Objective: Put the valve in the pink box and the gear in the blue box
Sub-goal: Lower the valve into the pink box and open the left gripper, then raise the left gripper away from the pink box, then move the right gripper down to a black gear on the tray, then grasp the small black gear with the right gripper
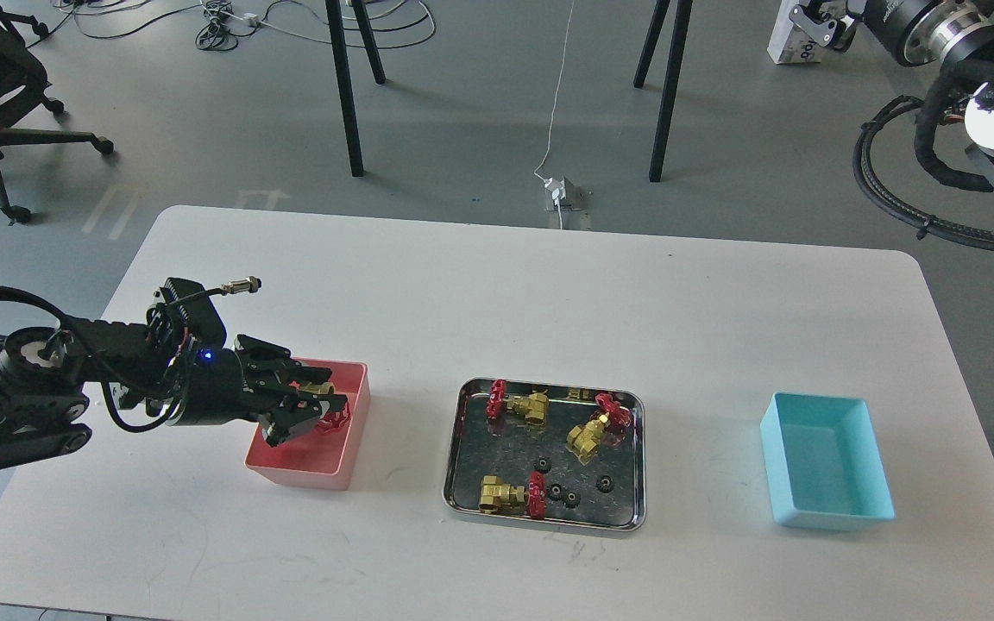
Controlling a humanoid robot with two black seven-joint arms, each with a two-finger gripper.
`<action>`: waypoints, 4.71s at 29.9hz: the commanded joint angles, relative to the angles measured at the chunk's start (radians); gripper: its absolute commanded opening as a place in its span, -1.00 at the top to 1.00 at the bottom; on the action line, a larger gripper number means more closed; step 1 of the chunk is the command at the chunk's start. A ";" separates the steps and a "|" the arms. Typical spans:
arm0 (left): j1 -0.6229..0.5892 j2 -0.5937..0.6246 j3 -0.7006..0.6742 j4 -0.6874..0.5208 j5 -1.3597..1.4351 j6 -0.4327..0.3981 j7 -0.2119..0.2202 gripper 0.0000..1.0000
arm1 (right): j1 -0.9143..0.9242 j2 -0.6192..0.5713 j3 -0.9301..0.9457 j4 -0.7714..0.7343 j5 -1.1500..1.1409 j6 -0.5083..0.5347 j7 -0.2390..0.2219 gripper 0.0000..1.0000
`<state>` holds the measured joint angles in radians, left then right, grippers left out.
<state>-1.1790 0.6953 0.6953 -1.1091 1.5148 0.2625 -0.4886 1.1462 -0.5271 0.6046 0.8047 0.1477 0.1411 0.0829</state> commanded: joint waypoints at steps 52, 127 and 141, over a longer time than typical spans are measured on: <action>0.100 0.050 -0.715 -0.075 -0.597 -0.366 0.000 -0.41 | -0.042 0.001 0.055 0.043 0.000 0.018 0.041 -1.00; 0.506 -0.252 -1.427 -0.075 -1.329 -0.751 0.000 -0.58 | 0.297 0.392 -1.395 0.459 -1.327 0.117 -0.005 -0.01; 0.521 -0.261 -1.427 -0.075 -1.329 -0.751 0.000 -0.59 | 0.268 0.395 -1.395 0.433 -1.326 0.107 -0.008 0.07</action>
<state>-0.6569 0.4380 -0.7317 -1.1842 0.1857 -0.4887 -0.4888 1.4206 -0.1323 -0.7901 1.2469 -1.1781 0.2531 0.0759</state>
